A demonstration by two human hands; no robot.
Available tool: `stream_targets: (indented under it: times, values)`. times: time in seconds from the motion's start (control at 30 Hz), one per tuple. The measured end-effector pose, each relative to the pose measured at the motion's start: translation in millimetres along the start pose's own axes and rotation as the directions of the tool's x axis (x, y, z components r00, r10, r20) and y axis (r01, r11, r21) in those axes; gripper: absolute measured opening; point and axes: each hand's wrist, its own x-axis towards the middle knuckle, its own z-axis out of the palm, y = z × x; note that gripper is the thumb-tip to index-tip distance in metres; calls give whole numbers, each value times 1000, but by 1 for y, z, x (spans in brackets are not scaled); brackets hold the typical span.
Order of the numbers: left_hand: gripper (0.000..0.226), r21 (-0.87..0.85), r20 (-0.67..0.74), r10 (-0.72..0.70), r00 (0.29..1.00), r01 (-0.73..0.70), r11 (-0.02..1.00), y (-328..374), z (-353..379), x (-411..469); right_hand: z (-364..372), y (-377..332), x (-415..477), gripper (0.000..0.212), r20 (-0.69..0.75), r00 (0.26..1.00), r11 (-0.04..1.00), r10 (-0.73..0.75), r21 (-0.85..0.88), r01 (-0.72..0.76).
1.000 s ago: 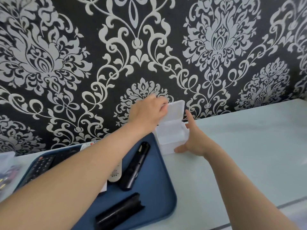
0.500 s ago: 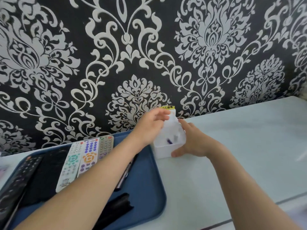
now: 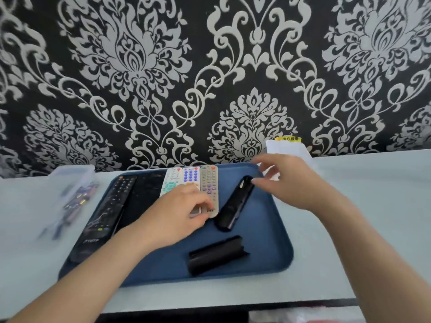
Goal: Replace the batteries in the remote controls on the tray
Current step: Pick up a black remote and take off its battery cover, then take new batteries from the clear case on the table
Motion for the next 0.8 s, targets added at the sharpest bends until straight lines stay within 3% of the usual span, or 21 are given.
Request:
stream_targets:
  times: [0.13, 0.23, 0.37, 0.43, 0.53, 0.63, 0.7, 0.8]
  values:
    - [40, 2, -17, -3, 1000, 3, 1000, -11, -1, -11, 39, -31, 3, 51, 214, 971, 976, -111, -159, 147]
    - [30, 79, -112, 94, 989, -85, 993, -12, -3, -19, 51, -39, 6, 46, 327, 944, 957, -35, -262, 127]
    - [26, 51, -82, 130, 988, -126, 991, 3, -6, -24, 52, -40, 10, 30, 315, 949, 940, -25, -316, 129]
    - [22, 54, -132, 116, 984, -109, 992, 0, -8, -26, 53, -41, 12, 28, 296, 955, 940, -10, -323, 109]
    - [10, 96, -293, -32, 956, 63, 993, -27, -20, -31, 57, -43, 16, 24, 255, 966, 907, -33, -400, 136]
    - [23, 208, -429, -215, 878, 328, 922, -62, -43, -48, 65, -57, 22, 18, 84, 988, 932, -133, -329, 153]
    - [35, 276, -442, -387, 809, 533, 800, -91, -59, -69, 78, -84, 27, 17, 30, 985, 981, -173, -81, 174]
    - [57, 296, -301, -710, 637, 770, 565, -129, -71, -99, 108, -134, 32, 19, 152, 972, 939, -181, 321, 125]
